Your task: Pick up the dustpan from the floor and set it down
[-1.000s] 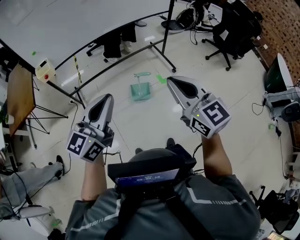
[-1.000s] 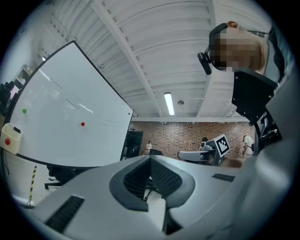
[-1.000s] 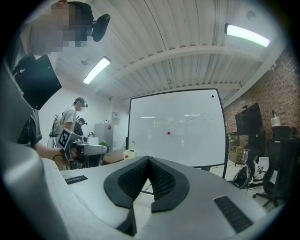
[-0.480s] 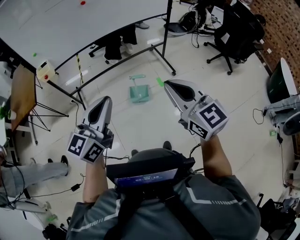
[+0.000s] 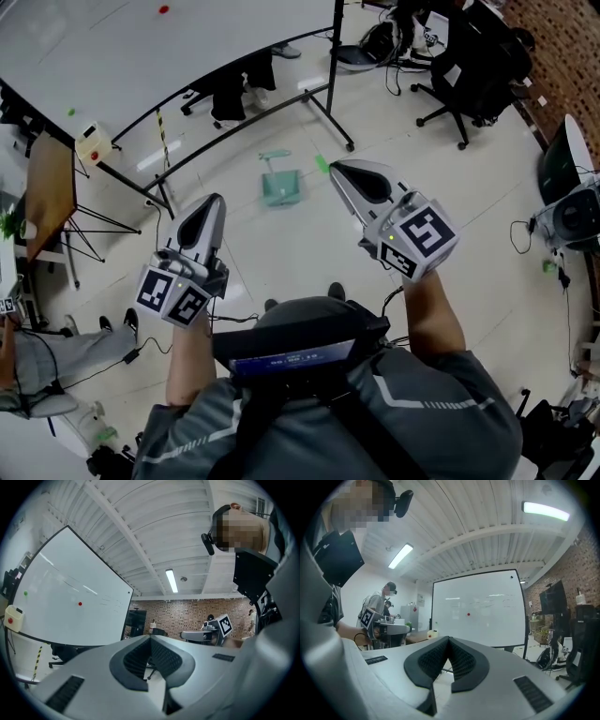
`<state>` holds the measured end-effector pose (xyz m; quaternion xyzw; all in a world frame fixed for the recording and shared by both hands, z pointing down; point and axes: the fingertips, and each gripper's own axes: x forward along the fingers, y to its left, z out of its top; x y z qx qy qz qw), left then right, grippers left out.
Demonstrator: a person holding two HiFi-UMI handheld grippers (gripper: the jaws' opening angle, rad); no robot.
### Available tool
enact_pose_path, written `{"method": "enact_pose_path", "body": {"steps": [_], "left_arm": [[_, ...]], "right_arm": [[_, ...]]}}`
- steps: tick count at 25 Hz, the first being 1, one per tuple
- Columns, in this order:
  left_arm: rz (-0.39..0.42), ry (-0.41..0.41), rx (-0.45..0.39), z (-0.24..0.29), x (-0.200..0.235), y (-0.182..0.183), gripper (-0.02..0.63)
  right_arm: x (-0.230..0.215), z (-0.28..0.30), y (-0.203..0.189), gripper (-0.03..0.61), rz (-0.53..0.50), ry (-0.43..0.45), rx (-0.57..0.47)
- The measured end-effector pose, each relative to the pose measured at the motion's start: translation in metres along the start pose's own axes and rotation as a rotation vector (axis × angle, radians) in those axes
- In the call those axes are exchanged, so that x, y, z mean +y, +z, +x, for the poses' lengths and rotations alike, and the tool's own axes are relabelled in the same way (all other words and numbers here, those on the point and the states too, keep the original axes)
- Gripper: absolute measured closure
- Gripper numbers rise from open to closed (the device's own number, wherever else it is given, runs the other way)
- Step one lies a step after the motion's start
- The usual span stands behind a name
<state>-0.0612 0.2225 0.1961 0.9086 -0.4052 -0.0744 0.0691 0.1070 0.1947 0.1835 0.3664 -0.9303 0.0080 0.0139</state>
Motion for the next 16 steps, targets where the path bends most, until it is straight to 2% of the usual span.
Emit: {"method": "enact_pose_path", "body": {"steps": [16], "left_arm": [[0.001,0.017,0.008,-0.008,0.0032,-0.0012,0.591]], "right_arm": [[0.0075,0.0021,-0.0003,0.571,-0.004,0.006,0.003]]}}
